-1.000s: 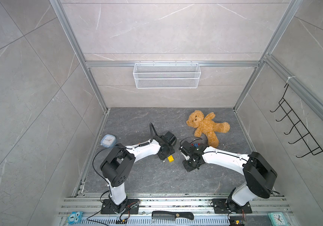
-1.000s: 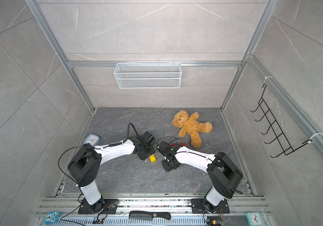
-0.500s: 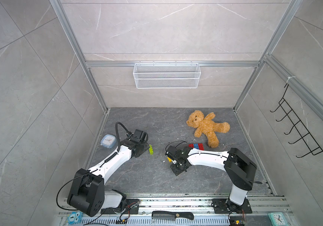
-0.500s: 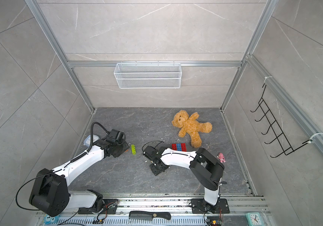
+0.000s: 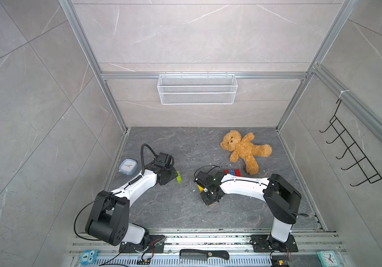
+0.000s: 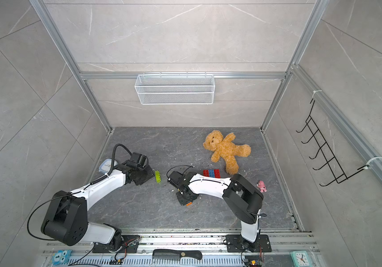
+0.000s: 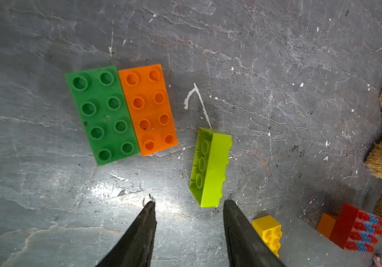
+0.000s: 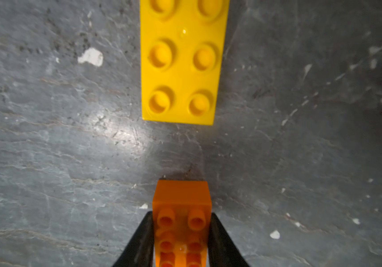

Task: Assemble a rectangle with lego
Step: Place the lego brick at the center of the board.

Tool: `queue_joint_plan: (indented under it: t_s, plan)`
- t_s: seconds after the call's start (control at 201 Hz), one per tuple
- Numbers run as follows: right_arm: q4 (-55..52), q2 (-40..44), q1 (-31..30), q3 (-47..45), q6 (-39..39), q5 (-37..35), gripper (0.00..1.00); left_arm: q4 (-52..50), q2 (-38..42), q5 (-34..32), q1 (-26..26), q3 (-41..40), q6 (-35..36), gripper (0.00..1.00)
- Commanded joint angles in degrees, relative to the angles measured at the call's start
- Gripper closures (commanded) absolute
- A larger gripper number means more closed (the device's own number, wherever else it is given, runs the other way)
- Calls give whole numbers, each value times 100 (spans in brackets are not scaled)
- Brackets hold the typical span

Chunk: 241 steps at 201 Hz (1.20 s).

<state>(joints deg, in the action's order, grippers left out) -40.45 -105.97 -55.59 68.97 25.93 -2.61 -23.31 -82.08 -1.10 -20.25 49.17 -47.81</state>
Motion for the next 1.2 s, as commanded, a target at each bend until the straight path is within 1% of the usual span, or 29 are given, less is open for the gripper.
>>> queue_joint_plan:
  t_s: [0.0, 0.244, 0.419, 1.197]
  plan:
    - [-42, -161, -15, 172, 21, -159, 62, 96, 178, 92, 170, -102, 509, 49]
    - [-107, -532, -13, 490, -18, -256, 62, 135, 320, 97, 245, -222, 1008, 48]
    - [-283, -764, -3, 675, -3, -374, 63, 185, 300, 148, 285, -289, 1046, 48]
    - [-199, -919, 172, 793, 70, -416, 65, 248, 254, 188, 302, -319, 1073, 47]
